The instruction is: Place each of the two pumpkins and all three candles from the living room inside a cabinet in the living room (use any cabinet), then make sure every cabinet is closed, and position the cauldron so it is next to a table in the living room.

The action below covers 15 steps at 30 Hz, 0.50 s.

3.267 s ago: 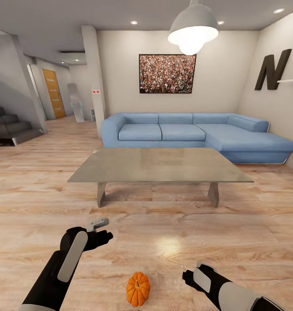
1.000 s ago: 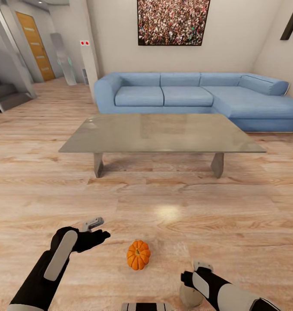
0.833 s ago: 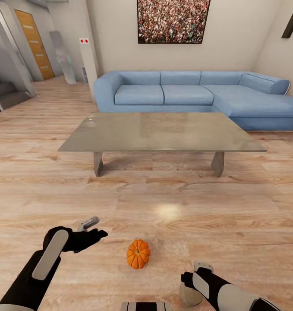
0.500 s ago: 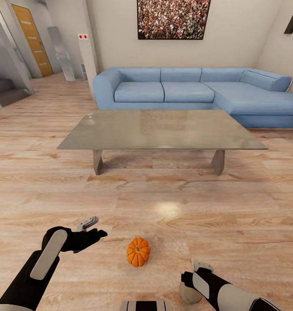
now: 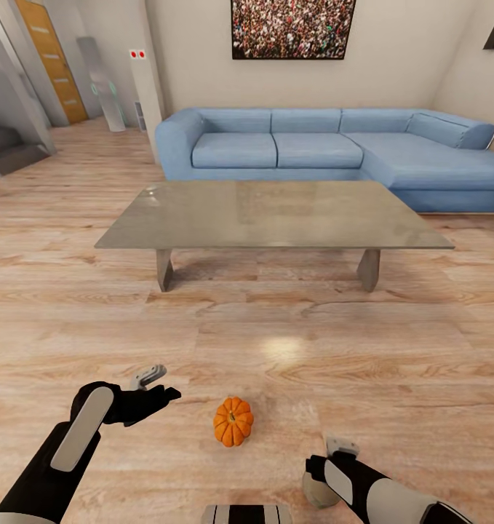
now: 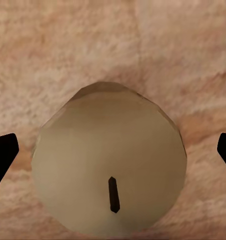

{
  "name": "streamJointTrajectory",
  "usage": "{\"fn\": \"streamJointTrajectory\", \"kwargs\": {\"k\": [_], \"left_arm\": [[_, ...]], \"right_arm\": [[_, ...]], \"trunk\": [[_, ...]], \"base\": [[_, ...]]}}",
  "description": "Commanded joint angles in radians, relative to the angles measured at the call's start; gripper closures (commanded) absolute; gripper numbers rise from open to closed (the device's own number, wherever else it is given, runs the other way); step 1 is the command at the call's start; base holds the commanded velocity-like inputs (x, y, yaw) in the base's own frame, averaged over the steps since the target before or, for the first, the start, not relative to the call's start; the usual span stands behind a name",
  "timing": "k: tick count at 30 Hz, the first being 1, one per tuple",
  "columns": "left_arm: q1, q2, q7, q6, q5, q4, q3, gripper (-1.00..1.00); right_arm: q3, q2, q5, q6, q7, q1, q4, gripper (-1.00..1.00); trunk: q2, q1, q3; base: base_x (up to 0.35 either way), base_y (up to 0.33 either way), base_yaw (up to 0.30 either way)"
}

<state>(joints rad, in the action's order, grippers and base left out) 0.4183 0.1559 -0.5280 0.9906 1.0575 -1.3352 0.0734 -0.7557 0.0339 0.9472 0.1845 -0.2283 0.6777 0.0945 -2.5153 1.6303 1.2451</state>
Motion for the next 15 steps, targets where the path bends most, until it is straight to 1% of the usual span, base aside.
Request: {"fn": "streamJointTrajectory", "kwargs": {"k": [1, 4, 8, 12, 15], "left_arm": [[0.001, 0.001, -0.01, 0.0, 0.01, -0.001, 0.001, -1.0], [0.001, 0.002, -0.01, 0.0, 0.011, -0.001, 0.001, -1.0], [0.001, 0.002, -0.01, 0.0, 0.013, -0.001, 0.0, -1.0], [0.001, 0.002, -0.01, 0.0, 0.013, -0.001, 0.0, -1.0], [0.001, 0.002, -0.01, 0.0, 0.013, -0.001, 0.0, -1.0]], "right_arm": [[-0.008, 0.0, 0.006, 0.004, -0.006, 0.0, 0.002, -1.0], [-0.008, 0.0, 0.005, 0.002, -0.005, 0.0, 0.002, -1.0], [-0.008, 0.0, 0.004, -0.011, -0.002, 0.0, 0.002, -1.0], [-0.008, 0.0, 0.004, -0.025, 0.027, 0.0, 0.002, -1.0], [-0.008, 0.0, -0.01, -0.03, 0.038, 0.0, -0.001, -1.0]], "trunk": [[-0.001, 0.0, 0.005], [-0.001, 0.002, 0.016], [-0.001, 0.002, 0.016], [-0.001, 0.002, 0.016], [-0.001, 0.002, 0.016]], "base": [[0.0, 0.0, 0.0], [0.0, 0.0, 0.0], [0.0, 0.0, 0.0], [0.0, 0.0, 0.0], [0.0, 0.0, 0.0]]}}
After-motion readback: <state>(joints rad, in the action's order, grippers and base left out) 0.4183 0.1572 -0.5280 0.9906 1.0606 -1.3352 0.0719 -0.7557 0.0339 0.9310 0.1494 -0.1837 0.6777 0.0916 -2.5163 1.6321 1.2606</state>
